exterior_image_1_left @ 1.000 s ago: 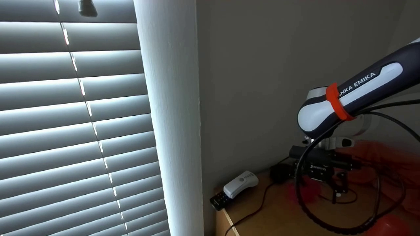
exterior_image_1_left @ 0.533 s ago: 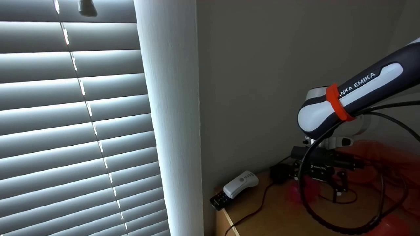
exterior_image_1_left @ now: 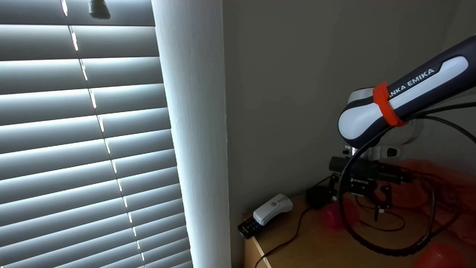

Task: Put the plastic cups in an upside down position

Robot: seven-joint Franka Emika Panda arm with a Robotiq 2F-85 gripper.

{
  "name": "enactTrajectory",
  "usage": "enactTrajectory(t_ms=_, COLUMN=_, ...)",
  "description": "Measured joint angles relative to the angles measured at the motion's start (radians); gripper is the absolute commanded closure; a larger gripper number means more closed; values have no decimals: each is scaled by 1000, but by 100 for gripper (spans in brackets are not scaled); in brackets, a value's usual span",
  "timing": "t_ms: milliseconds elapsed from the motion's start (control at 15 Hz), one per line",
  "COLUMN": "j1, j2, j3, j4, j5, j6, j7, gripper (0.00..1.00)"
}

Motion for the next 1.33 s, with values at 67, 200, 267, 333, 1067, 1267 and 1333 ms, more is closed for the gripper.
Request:
enactTrajectory(t_ms=67, j1=0, j2=-6, j3=1, j4=0, j5=1, j6=0, j7=0, gripper=0)
enactTrajectory(t_ms=200, j1=0, j2=-13, j3=2, j4=1, j5=2, j6=0, j7=0, gripper=0)
enactTrajectory(t_ms=267, j1=0, j2=-14, j3=3, j4=1, j5=5, j6=1, j7=0, gripper=0)
enactTrajectory(t_ms=333, j1=-1, j2=-14, j3=3, j4=2, j5=8, j6=2, j7=0, gripper=0)
enactTrajectory(t_ms=1067, j1=-18, j2=26, j3=3, j4=8, j5=121, j6=191, j7=22, gripper=0)
enactTrajectory(t_ms=1267, j1=-26, j2=59, j3=9, j4=29, j5=140, j6=216, j7=15, gripper=0)
enactTrajectory(t_ms=1333, j1=-28, j2=69, j3=12, j4=36, j5=142, j6=221, j7=12, gripper=0)
